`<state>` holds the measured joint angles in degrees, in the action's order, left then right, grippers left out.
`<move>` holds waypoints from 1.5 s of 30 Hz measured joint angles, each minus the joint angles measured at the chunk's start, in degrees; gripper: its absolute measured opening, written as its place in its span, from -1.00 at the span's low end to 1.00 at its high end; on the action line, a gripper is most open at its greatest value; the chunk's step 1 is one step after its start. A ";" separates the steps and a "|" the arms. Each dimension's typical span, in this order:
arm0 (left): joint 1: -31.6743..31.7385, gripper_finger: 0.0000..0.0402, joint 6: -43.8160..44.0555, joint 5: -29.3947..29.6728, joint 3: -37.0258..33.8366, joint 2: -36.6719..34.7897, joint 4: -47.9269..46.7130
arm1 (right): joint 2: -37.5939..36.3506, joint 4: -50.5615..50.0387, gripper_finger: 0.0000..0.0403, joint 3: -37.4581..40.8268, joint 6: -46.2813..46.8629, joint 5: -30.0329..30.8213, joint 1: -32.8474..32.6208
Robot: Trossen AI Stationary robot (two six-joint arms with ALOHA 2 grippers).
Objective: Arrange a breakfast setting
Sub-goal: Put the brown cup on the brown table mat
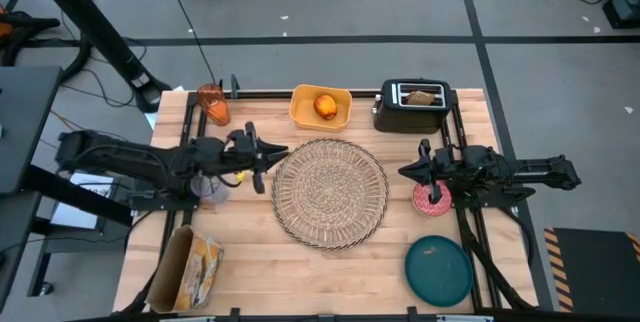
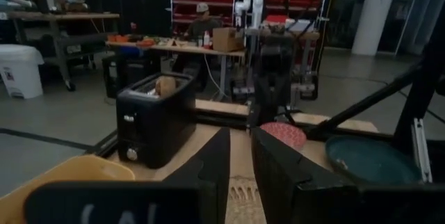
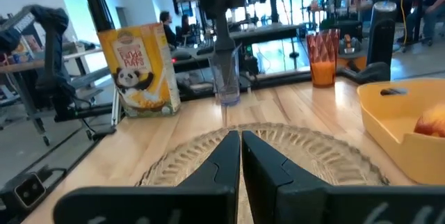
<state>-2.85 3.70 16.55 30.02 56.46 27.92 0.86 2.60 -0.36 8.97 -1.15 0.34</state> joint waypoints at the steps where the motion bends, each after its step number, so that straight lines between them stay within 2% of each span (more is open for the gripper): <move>1: -0.02 -0.66 0.28 -0.31 0.00 0.65 0.12 | 0.00 1.30 -0.89 0.00 -0.20 0.22 0.00; 6: -0.02 -0.67 0.27 -2.92 0.00 4.11 4.78 | 0.09 8.36 -0.89 -0.01 -0.47 6.25 0.01; 10: 0.00 -0.67 -1.53 -3.75 0.00 6.23 6.87 | 2.57 8.01 -0.91 -1.82 0.11 5.77 -0.59; 14: 1.66 -0.67 -2.08 -2.05 0.00 6.54 5.90 | 8.48 8.49 -0.93 -4.68 -0.04 6.07 -1.96; 17: 5.45 -0.67 0.28 1.60 0.02 6.34 2.86 | 13.87 9.84 -0.94 -6.75 -0.22 7.08 -2.65; 20: 10.78 -0.67 1.37 2.21 0.11 5.98 0.81 | 18.72 11.66 -0.92 -8.33 -2.21 8.50 -2.91; 25: 17.97 -0.65 3.20 -2.53 0.09 8.34 -1.10 | 24.14 13.19 -0.81 -10.89 -3.41 10.43 -2.80; 29: 22.25 -0.52 3.56 -6.38 0.73 12.06 -1.72 | 28.17 13.20 -0.67 -13.31 -4.35 10.39 -2.82; 32: 24.46 -0.37 2.50 -9.23 3.12 15.63 -5.47 | 30.99 13.25 -0.58 -14.61 -4.65 10.98 -2.72; 38: 27.45 -0.15 1.56 -10.57 11.35 19.54 -12.81 | 35.07 13.33 -0.49 -14.97 -4.03 13.55 -1.71; 45: 29.42 -0.11 1.45 -8.91 25.89 21.52 -37.01 | 38.31 14.51 -0.38 -14.97 -4.52 11.83 -1.55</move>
<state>26.57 5.15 7.63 55.91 77.97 -9.09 39.18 17.11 -15.33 4.44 10.68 -1.21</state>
